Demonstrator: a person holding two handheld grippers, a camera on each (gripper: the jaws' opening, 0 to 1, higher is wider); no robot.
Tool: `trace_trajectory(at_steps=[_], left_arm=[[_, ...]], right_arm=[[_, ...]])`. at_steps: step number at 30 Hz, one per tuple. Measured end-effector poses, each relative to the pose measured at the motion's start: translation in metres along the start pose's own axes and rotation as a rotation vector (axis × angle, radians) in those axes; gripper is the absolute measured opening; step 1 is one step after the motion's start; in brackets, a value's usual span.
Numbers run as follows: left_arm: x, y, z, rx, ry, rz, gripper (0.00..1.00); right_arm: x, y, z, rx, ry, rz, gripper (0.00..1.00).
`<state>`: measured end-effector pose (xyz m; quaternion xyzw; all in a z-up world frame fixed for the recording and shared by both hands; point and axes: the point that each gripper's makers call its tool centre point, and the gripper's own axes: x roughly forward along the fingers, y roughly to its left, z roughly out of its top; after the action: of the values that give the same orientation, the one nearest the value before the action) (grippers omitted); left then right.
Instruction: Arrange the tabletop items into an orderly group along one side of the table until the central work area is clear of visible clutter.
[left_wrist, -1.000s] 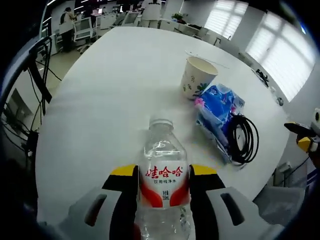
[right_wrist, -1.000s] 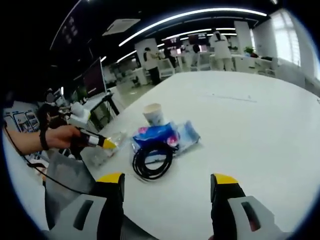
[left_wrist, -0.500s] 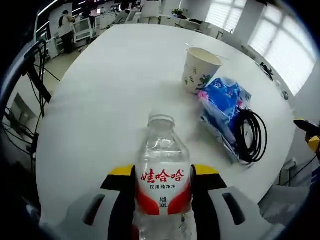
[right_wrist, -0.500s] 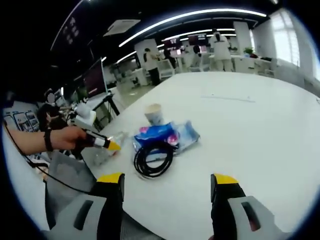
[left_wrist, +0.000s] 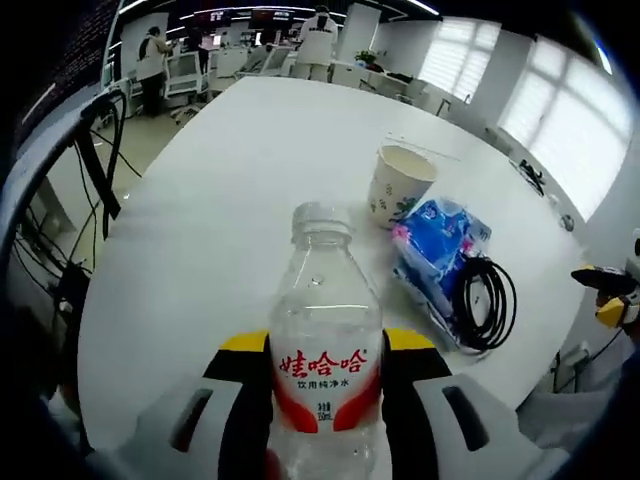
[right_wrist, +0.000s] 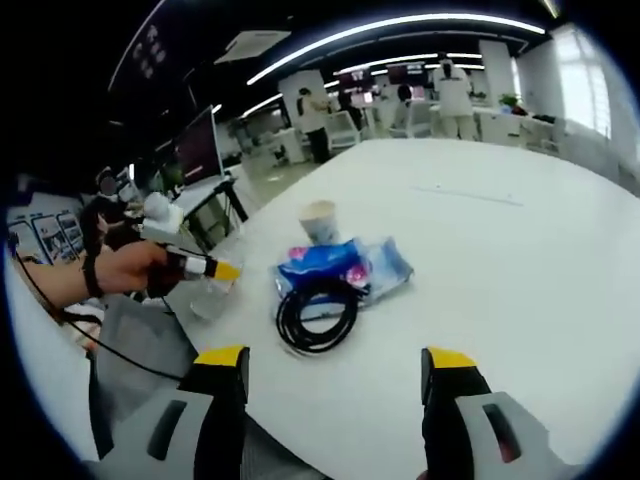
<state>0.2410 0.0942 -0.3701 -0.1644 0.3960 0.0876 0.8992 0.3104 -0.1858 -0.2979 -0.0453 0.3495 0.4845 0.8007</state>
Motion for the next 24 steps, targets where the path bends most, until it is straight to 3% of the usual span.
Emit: trace_trajectory(at_steps=[11,18,21,24], left_arm=[[-0.027,0.01,0.019,0.014,-0.087,0.026,0.4],[-0.034,0.01,0.01,0.049,-0.105,0.037,0.4],[-0.036,0.011,0.007,0.11,-0.1,0.048,0.4],[-0.037,0.004,0.008,0.157,-0.134,0.043,0.4]], right_arm=[[0.017,0.027,0.003,-0.052,0.038,0.072,0.71],[0.029,0.038,0.01,-0.087,0.054,0.105,0.71],[0.035,0.042,0.012,-0.097,0.062,0.114,0.71],[0.038,0.048,0.012,-0.121,0.082,0.127,0.71]])
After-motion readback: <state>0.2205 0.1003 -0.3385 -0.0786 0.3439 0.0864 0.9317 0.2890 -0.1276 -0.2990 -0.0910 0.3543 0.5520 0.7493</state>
